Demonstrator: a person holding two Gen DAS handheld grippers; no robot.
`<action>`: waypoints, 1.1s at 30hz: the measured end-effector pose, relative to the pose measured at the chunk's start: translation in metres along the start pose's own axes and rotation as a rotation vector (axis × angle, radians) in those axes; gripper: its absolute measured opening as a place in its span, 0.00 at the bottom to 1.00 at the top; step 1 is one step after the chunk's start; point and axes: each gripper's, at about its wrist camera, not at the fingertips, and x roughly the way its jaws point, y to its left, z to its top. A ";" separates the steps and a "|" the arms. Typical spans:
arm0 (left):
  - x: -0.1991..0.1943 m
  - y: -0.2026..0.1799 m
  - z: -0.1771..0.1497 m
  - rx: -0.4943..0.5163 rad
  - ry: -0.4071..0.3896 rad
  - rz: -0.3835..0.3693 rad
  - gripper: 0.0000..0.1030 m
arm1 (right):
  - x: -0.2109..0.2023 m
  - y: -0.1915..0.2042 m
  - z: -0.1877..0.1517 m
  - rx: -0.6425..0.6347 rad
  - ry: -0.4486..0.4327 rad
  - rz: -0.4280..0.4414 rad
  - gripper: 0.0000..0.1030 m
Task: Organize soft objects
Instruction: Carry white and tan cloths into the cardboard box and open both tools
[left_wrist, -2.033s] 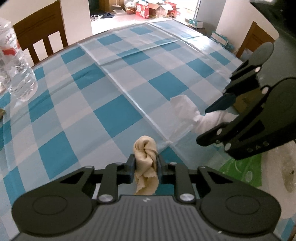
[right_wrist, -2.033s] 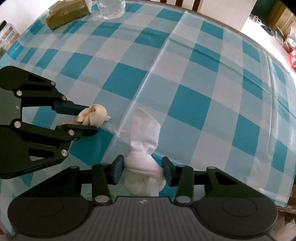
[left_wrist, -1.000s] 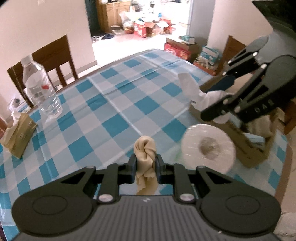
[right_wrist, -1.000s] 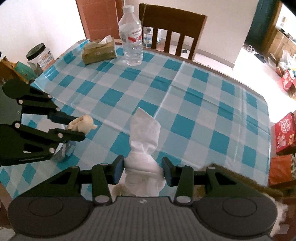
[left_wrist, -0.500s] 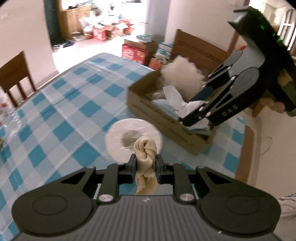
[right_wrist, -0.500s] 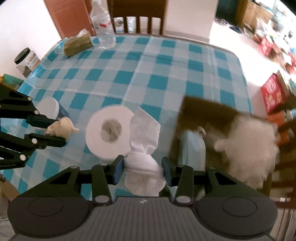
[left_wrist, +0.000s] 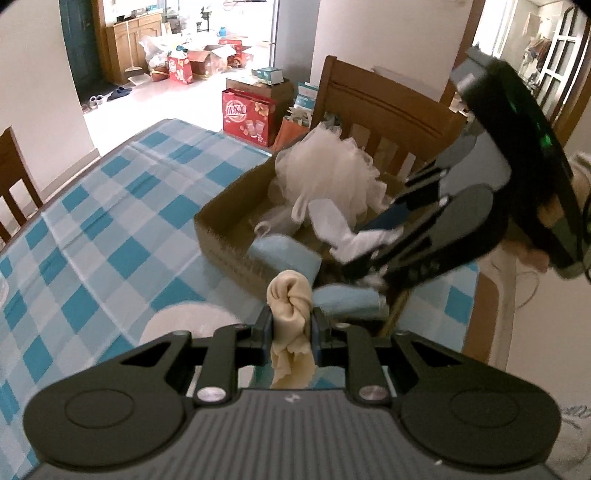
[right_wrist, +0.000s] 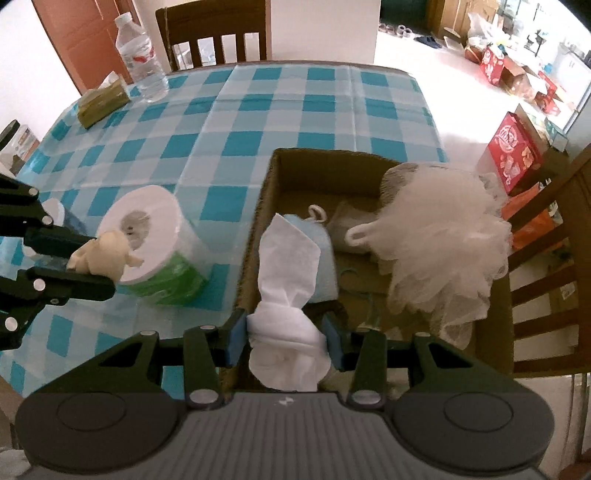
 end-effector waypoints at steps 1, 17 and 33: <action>0.004 -0.002 0.005 0.007 -0.002 0.007 0.18 | 0.002 -0.003 0.000 -0.003 -0.006 0.001 0.52; 0.078 0.003 0.083 -0.038 0.000 0.073 0.19 | -0.001 -0.044 -0.010 -0.023 -0.120 -0.027 0.99; 0.055 -0.007 0.073 -0.092 -0.153 0.320 0.95 | -0.004 -0.061 -0.022 0.090 -0.154 -0.098 1.00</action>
